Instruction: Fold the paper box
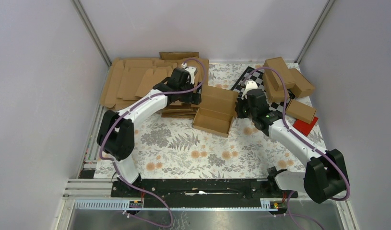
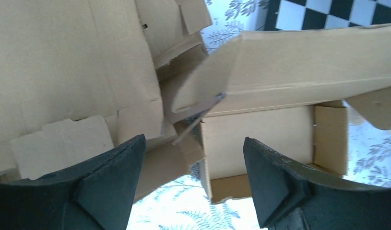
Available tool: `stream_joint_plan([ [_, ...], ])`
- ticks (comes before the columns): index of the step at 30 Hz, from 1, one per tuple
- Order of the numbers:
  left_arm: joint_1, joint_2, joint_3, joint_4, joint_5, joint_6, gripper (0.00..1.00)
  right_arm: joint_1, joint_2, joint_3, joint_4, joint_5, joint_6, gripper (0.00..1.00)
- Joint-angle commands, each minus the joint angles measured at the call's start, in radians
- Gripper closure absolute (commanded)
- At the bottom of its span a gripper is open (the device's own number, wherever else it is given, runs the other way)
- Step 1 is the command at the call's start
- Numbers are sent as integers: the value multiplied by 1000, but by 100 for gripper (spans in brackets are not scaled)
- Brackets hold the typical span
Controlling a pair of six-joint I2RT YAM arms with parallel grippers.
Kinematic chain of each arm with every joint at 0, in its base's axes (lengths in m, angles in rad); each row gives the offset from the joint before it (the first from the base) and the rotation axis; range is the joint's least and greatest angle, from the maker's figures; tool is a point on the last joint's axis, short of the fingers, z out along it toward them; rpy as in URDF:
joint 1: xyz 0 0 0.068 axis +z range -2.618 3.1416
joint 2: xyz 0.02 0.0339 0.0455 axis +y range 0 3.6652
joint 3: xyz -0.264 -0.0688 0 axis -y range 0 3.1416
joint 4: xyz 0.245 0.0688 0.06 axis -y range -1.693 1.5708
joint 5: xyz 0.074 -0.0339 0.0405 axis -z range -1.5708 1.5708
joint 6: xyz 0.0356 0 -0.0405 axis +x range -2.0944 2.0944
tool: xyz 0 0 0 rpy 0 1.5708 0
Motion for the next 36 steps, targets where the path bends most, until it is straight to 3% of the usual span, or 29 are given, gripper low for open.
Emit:
stream_joint_plan([
  [1, 22, 29, 74, 7, 53, 100, 20, 0, 4, 26, 10, -31, -7, 100],
  [5, 30, 56, 86, 23, 97, 112, 22, 0, 9, 25, 9, -31, -6, 100],
  [8, 35, 83, 100, 24, 141, 118, 30, 0, 10, 25, 10, -31, -6, 100],
  [12, 35, 90, 111, 21, 187, 122, 53, 0, 11, 25, 10, -31, -6, 100],
  [17, 28, 99, 153, -36, 154, 111, 99, 0, 17, 35, 2, -15, -4, 100],
  [21, -17, 87, 158, -58, 92, 86, 100, 0, 22, 78, -32, 18, 19, 100],
  [27, -121, 22, 107, -9, -62, 29, 100, 0, -13, 93, -61, 217, 126, 100],
  [31, -161, -77, -40, 146, -131, -44, 100, 2, -80, 20, -1, 224, 184, 100],
  [36, -236, -212, -299, 446, -224, -102, 100, 11, -186, -180, 189, 218, 249, 100],
])
